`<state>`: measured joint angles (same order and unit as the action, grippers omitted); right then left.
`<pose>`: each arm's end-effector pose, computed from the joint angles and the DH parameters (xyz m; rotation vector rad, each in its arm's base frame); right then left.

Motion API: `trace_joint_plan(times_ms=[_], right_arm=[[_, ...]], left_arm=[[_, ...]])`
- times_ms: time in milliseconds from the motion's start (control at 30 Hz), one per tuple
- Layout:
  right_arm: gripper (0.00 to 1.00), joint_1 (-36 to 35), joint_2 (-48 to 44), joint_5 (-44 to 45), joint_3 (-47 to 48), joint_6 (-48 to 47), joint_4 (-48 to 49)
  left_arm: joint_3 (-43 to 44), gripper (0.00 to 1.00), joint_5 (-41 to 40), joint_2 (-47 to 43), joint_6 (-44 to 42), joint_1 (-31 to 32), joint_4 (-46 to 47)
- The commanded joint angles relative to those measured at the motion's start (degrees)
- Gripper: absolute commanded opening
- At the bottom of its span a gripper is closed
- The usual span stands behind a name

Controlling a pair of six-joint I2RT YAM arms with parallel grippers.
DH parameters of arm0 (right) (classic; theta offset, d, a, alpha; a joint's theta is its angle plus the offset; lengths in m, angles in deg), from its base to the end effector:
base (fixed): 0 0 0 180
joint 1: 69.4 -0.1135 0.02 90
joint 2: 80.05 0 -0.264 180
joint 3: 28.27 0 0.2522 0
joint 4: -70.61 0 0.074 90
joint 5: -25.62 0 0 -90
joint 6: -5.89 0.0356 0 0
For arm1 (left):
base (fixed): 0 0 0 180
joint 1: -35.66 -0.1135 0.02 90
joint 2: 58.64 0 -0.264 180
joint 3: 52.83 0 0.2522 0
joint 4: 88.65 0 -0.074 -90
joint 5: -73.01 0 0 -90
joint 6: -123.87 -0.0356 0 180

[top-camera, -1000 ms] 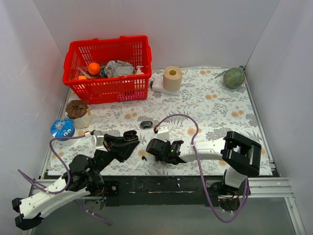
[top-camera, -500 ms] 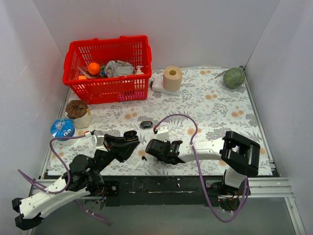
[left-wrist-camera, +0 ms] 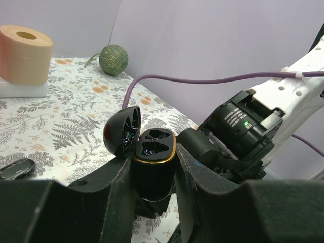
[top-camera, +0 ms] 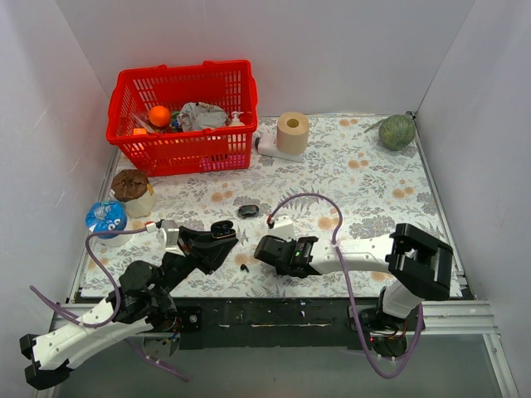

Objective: Insert the wireless bluetooth earbuds into the charging case
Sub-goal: Pick up the earbud from the center of the board, then place the earbud in the charging case.

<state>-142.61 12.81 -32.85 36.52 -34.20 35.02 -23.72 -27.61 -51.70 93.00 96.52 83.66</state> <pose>0.1051 0.2838 0.1650 -0.3352 2.4248 0.1742 0.0530 -0.0815 0.2678 -0.1586 1.5151 -1.6208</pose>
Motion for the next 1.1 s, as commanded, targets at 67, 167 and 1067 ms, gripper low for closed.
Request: trace_joint_plan(times_ms=[67, 167, 1067], right_arm=[[0.01, 4.8, -12.8, 2.7, -0.1, -5.9, -3.4], [0.01, 5.7, -19.1, 6.2, 2.1, -11.8, -1.7], [0.01, 5.7, -46.5, -5.8, 6.9, -54.7, 39.0]], left_arm=[[1.9, 0.0, -1.7, 3.6, -3.8, 0.0, 4.8], [1.8, 0.0, -1.8, 6.5, -6.5, 0.0, 9.7], [19.0, 0.0, 16.3, 58.1, -19.1, -8.7, 59.2]])
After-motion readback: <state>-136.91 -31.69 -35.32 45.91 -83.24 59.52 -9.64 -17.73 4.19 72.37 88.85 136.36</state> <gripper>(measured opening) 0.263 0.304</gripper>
